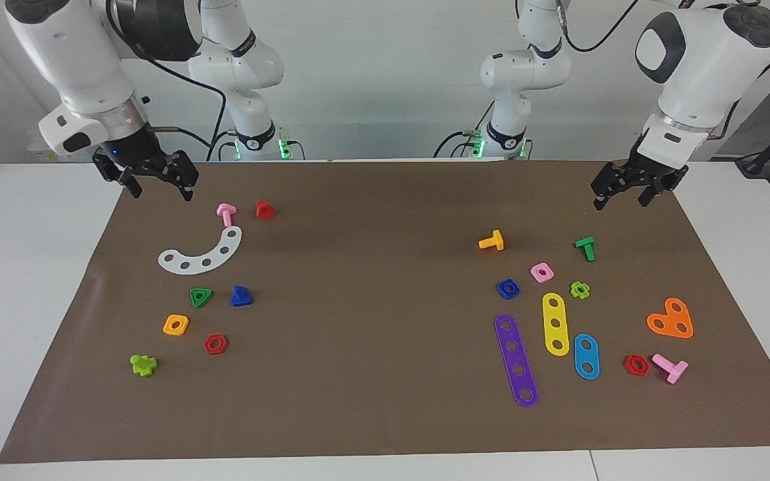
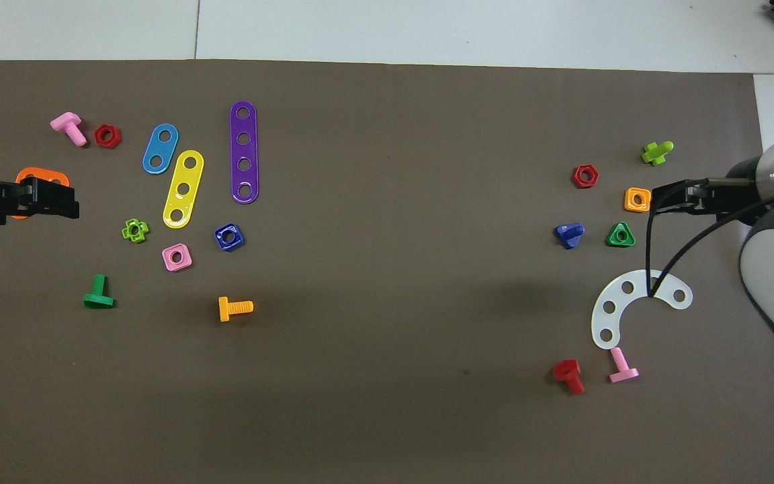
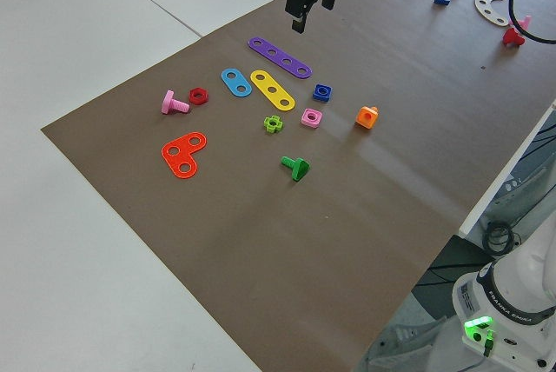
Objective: Unscrew and place screws in storage area
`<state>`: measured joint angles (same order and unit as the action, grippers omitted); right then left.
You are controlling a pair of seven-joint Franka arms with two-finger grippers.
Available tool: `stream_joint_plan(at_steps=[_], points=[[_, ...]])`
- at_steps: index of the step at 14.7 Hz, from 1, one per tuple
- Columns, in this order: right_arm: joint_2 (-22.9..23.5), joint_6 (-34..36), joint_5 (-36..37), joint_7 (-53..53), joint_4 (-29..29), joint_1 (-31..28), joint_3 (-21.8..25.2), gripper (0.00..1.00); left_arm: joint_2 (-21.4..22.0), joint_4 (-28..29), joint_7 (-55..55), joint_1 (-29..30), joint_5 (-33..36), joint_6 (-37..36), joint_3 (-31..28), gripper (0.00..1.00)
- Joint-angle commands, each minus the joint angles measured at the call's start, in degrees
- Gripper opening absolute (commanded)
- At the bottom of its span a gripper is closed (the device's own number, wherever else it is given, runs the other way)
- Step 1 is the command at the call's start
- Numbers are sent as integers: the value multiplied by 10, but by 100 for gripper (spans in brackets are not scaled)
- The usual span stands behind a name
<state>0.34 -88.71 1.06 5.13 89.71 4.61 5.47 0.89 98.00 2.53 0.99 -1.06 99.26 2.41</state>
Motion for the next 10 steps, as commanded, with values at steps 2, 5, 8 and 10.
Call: stream_joint_plan(at_steps=[2,5,8,10], points=[[12,5,9,3,-16,-13,-5,100,16,18,2,1,11,5,1,100],[10,-3,7,2,-9,-11,-6,100,16,18,2,1,11,5,0,100],[9,3,7,5,-9,-4,-13,100,16,18,2,1,11,5,0,100],[9,6,7,2,-10,-4,-13,100,16,18,2,1,11,5,1,100]])
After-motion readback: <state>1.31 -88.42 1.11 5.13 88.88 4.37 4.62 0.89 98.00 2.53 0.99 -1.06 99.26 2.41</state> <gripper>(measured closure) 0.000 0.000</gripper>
